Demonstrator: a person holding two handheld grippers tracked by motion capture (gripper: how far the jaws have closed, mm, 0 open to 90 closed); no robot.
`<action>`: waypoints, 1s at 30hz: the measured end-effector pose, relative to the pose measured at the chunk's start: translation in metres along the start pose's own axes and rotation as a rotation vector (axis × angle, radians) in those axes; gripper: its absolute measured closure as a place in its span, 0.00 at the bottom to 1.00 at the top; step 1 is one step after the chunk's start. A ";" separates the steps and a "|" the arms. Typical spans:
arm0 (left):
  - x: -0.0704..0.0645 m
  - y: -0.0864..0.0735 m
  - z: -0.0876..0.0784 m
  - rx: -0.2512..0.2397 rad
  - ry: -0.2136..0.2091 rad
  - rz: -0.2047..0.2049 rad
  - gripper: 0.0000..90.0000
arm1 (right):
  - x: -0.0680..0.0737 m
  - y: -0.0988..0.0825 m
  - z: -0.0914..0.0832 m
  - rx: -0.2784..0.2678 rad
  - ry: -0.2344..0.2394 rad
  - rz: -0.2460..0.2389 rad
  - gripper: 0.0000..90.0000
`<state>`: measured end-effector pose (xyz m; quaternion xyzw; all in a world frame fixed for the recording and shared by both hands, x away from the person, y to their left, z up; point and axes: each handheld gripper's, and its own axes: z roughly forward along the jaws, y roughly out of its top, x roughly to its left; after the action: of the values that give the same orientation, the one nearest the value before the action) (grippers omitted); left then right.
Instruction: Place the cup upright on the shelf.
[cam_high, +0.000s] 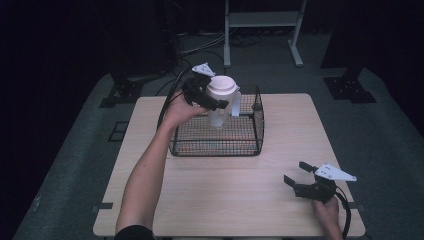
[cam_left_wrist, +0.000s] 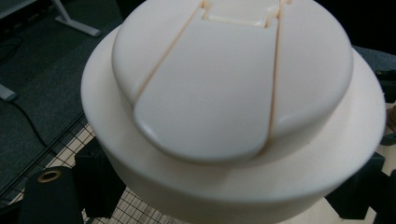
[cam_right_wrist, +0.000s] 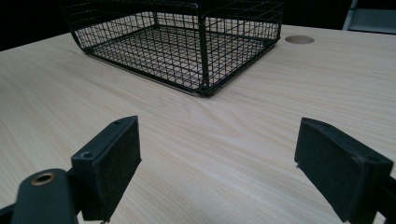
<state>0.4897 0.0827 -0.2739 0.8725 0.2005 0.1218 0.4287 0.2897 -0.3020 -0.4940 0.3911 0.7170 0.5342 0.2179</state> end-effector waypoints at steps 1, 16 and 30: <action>0.002 0.001 0.000 -0.006 0.003 -0.006 0.17 | 0.000 0.000 0.000 -0.001 0.001 0.000 0.15; 0.026 0.000 0.022 0.025 0.033 -0.044 0.17 | -0.001 0.000 -0.001 -0.009 0.002 0.009 0.15; 0.027 -0.027 0.060 0.074 0.012 -0.082 0.17 | -0.002 0.000 -0.002 -0.019 0.007 0.016 0.15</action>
<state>0.5306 0.0677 -0.3307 0.8780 0.2432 0.1019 0.3996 0.2895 -0.3047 -0.4937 0.3928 0.7097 0.5440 0.2147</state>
